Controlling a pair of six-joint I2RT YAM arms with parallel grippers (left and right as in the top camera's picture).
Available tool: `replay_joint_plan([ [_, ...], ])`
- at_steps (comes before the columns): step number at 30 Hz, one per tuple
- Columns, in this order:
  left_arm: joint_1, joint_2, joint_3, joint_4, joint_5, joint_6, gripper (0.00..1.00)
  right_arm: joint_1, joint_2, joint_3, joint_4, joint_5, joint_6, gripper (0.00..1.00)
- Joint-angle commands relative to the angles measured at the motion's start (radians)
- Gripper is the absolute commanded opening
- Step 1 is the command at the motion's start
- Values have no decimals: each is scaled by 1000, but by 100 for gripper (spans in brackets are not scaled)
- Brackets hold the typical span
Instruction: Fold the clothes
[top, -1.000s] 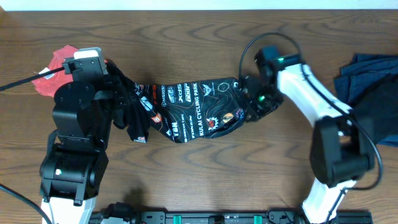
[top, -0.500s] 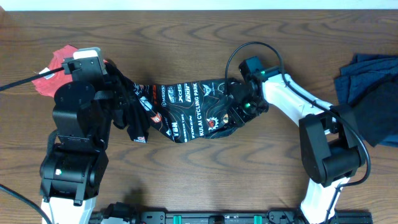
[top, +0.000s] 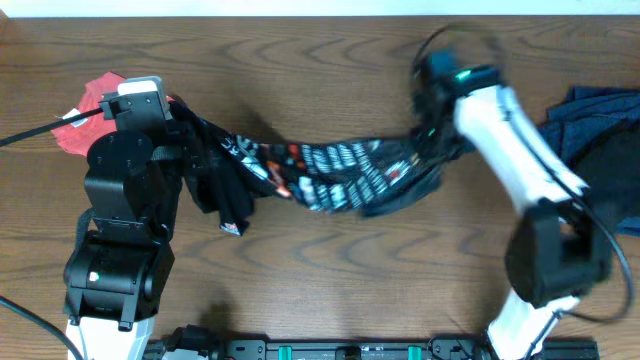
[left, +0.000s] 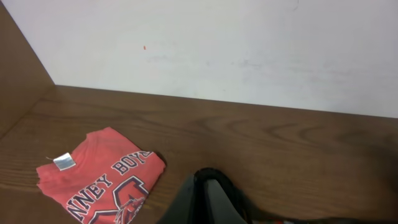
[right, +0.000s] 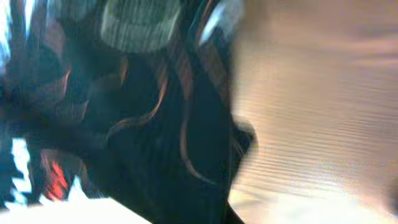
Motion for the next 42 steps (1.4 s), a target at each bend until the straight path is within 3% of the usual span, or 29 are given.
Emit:
replay_joint_plan([
  [1,5,-12,2,-6,-13,17,6,-79,-151,92,-21,132,107,1],
  [13,5,-117,2,-53,-12,9,6,-150,-389,98,-182,180,100,1],
  [18,5,-110,2,-47,-10,-29,6,-191,-405,97,-111,191,60,1],
  [24,5,71,2,29,-12,-25,6,-216,-278,94,70,187,-15,1],
  [32,5,456,2,335,-12,14,6,-216,-22,94,332,185,14,1],
  [33,5,498,2,370,-12,32,13,-216,3,94,370,182,13,6],
  [36,5,561,2,402,-12,37,85,-218,23,94,408,183,13,27],
  [37,5,563,2,395,-12,37,98,-219,18,98,408,183,13,37],
  [38,5,560,2,375,-12,37,98,-221,13,105,402,182,13,45],
  [42,5,499,2,190,-11,5,98,-221,-23,129,334,173,13,53],
])
